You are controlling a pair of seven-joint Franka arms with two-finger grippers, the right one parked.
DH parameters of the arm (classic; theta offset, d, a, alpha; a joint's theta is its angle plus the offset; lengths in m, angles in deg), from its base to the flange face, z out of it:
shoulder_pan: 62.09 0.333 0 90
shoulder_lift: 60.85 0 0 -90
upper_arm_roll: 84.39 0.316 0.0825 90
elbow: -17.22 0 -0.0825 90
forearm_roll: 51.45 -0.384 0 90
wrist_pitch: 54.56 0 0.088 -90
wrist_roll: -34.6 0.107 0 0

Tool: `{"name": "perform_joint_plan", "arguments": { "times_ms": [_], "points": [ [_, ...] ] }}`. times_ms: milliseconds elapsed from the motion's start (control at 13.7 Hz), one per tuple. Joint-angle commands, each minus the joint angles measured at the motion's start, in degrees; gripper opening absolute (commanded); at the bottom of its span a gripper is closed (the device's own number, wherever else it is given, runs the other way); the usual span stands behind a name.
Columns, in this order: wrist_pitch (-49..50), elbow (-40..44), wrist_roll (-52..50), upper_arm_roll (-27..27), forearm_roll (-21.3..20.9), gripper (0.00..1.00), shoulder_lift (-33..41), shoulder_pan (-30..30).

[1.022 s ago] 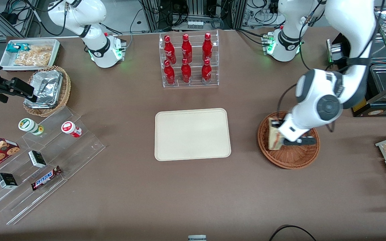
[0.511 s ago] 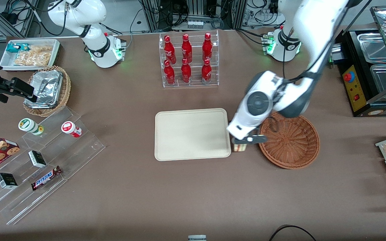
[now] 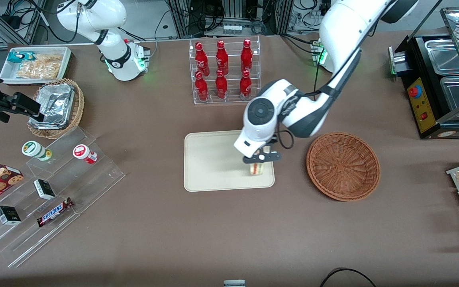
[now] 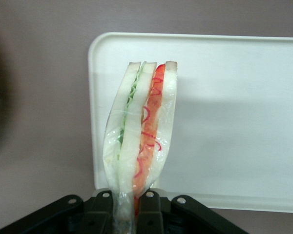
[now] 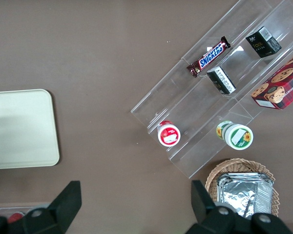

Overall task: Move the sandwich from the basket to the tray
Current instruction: 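Lift the sandwich and carry it with the left gripper over the tray, then lower the sandwich onto the tray and open the left gripper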

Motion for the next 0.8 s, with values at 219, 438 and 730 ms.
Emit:
{"name": "perform_joint_plan", "arguments": {
  "times_ms": [219, 438, 730],
  "points": [
    [1.2, 14.8, -11.6, 0.5, -7.2, 0.0, -12.0, -6.7],
    [1.5, 18.6, -12.9, 0.5, -7.6, 0.0, -15.3, -7.7],
    [1.4, 18.5, -13.5, 0.4, -6.9, 0.0, -16.8, -9.2]
  ]
}}
